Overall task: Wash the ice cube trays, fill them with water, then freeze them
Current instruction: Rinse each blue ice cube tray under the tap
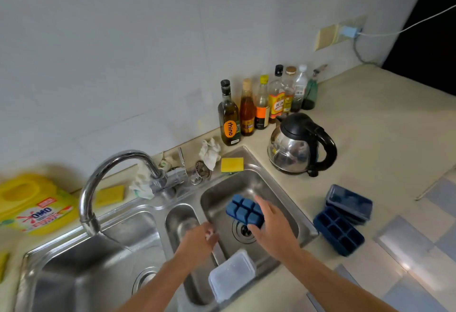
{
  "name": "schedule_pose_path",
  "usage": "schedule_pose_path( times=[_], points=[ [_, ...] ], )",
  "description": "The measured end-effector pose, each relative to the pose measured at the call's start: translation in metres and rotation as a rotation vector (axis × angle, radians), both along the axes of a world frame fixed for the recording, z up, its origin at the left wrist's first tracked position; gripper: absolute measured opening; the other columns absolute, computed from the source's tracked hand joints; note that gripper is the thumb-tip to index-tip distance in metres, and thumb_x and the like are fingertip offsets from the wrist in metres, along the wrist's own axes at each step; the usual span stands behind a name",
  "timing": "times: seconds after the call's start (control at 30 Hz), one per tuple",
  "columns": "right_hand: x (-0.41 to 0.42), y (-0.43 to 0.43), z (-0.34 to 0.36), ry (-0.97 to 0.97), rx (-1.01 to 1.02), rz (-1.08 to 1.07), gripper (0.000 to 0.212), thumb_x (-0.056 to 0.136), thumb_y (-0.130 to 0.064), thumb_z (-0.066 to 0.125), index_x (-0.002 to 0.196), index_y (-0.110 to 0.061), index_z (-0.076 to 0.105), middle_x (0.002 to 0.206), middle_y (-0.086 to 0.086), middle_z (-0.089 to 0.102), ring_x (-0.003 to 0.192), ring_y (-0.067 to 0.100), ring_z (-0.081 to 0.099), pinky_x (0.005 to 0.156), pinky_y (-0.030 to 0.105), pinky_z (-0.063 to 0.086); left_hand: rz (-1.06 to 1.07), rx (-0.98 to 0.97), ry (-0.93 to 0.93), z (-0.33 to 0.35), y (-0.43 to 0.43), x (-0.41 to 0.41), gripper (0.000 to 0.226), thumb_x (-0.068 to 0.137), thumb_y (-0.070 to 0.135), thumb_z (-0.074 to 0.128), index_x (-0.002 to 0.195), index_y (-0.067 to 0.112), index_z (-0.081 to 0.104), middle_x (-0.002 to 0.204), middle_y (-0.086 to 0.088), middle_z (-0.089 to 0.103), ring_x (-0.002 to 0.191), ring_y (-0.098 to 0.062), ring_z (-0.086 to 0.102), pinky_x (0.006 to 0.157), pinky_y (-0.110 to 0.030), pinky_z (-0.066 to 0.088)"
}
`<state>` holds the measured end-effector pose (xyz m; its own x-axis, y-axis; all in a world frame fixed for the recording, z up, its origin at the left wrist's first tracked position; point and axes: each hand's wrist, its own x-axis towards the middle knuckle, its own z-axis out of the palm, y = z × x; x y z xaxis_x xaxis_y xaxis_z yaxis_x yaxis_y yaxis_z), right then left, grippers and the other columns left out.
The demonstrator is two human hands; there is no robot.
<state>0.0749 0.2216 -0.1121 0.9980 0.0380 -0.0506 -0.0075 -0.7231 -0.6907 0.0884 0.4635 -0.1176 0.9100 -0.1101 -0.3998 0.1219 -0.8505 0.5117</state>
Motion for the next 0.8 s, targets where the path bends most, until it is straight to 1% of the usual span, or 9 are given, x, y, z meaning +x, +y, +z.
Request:
schedule_pose_path(
  times=[0.07, 0.13, 0.2, 0.27, 0.33, 0.43, 0.53, 0.67, 0.8],
  points=[
    [0.007, 0.000, 0.013, -0.147, 0.006, 0.027, 0.074, 0.092, -0.040, 0.065, 0.154, -0.035, 0.025, 0.143, -0.011, 0.045, 0.128, 0.002, 0.042, 0.106, 0.029, 0.044, 0.021, 0.015, -0.015, 0.003, -0.006, 0.000, 0.033, 0.101, 0.036, 0.057, 0.131, 0.022, 0.060, 0.121, 0.004, 0.067, 0.102, -0.010, 0.065, 0.091, -0.023, 0.051],
    [0.005, -0.013, 0.014, -0.166, -0.066, 0.094, 0.077, 0.092, -0.037, 0.066, 0.154, -0.035, 0.022, 0.145, -0.011, 0.045, 0.128, 0.003, 0.043, 0.104, 0.028, 0.045, 0.033, -0.007, -0.026, 0.008, -0.016, 0.000, 0.034, 0.101, 0.035, 0.057, 0.132, 0.021, 0.059, 0.120, 0.005, 0.067, 0.102, -0.010, 0.065, 0.091, -0.023, 0.052],
    [-0.004, -0.030, 0.009, 0.051, -0.156, 0.115, 0.083, 0.092, -0.032, 0.068, 0.158, -0.032, 0.018, 0.148, -0.005, 0.048, 0.132, 0.014, 0.048, 0.107, 0.032, 0.046, 0.030, -0.010, -0.038, 0.010, -0.026, -0.002, 0.032, 0.100, 0.033, 0.058, 0.130, 0.022, 0.059, 0.119, 0.004, 0.068, 0.104, -0.011, 0.065, 0.095, -0.027, 0.053],
    [-0.015, -0.046, 0.005, 0.180, -0.181, 0.086, 0.082, 0.093, -0.033, 0.067, 0.159, -0.027, 0.019, 0.148, 0.000, 0.050, 0.134, 0.019, 0.049, 0.109, 0.035, 0.044, 0.050, -0.029, -0.039, 0.012, -0.039, -0.007, 0.031, 0.100, 0.032, 0.058, 0.130, 0.022, 0.058, 0.117, 0.005, 0.068, 0.099, -0.009, 0.064, 0.085, -0.020, 0.052],
    [-0.023, -0.061, 0.011, 0.077, -0.042, 0.052, 0.077, 0.092, -0.039, 0.063, 0.158, -0.027, 0.025, 0.146, -0.003, 0.050, 0.131, 0.016, 0.049, 0.108, 0.034, 0.045, 0.096, -0.066, -0.061, 0.014, -0.061, -0.012, 0.032, 0.099, 0.026, 0.061, 0.130, 0.020, 0.057, 0.116, 0.004, 0.067, 0.098, -0.010, 0.064, 0.079, -0.016, 0.049],
    [-0.032, -0.083, 0.034, 0.028, 0.248, 0.047, 0.080, 0.083, -0.046, 0.064, 0.154, -0.032, 0.030, 0.136, -0.013, 0.053, 0.123, 0.005, 0.053, 0.103, 0.031, 0.050, 0.220, -0.192, -0.219, 0.025, -0.109, -0.023, 0.030, 0.097, 0.009, 0.062, 0.127, 0.014, 0.061, 0.113, 0.004, 0.068, 0.101, -0.014, 0.067, 0.085, -0.018, 0.052],
    [-0.037, -0.121, 0.053, 0.247, 0.589, -0.036, 0.071, 0.080, -0.039, 0.076, 0.142, -0.034, 0.041, 0.122, -0.007, 0.064, 0.106, 0.007, 0.067, 0.095, 0.035, 0.057, 0.299, -0.311, -0.358, 0.043, -0.168, -0.036, 0.033, 0.095, 0.003, 0.061, 0.122, 0.021, 0.062, 0.107, 0.010, 0.068, 0.097, -0.007, 0.066, 0.086, -0.021, 0.052],
    [-0.044, -0.178, 0.067, 0.592, 0.946, -0.142, 0.037, 0.094, -0.022, 0.073, 0.119, -0.006, 0.052, 0.108, 0.020, 0.065, 0.076, 0.032, 0.071, 0.076, 0.044, 0.063, 0.428, -0.464, -0.473, 0.054, -0.232, -0.052, 0.027, 0.096, 0.004, 0.061, 0.110, 0.027, 0.063, 0.096, 0.018, 0.069, 0.085, 0.010, 0.064, 0.075, -0.007, 0.047],
    [-0.052, -0.216, 0.079, 0.732, 0.992, -0.122, 0.042, 0.100, -0.034, 0.063, 0.125, -0.003, 0.053, 0.118, 0.027, 0.067, 0.083, 0.042, 0.073, 0.080, 0.049, 0.063, 0.474, -0.420, -0.418, 0.059, -0.262, -0.055, 0.018, 0.100, 0.009, 0.056, 0.098, 0.024, 0.067, 0.080, 0.013, 0.067, 0.069, -0.009, 0.060, 0.063, -0.023, 0.045]
  ],
)
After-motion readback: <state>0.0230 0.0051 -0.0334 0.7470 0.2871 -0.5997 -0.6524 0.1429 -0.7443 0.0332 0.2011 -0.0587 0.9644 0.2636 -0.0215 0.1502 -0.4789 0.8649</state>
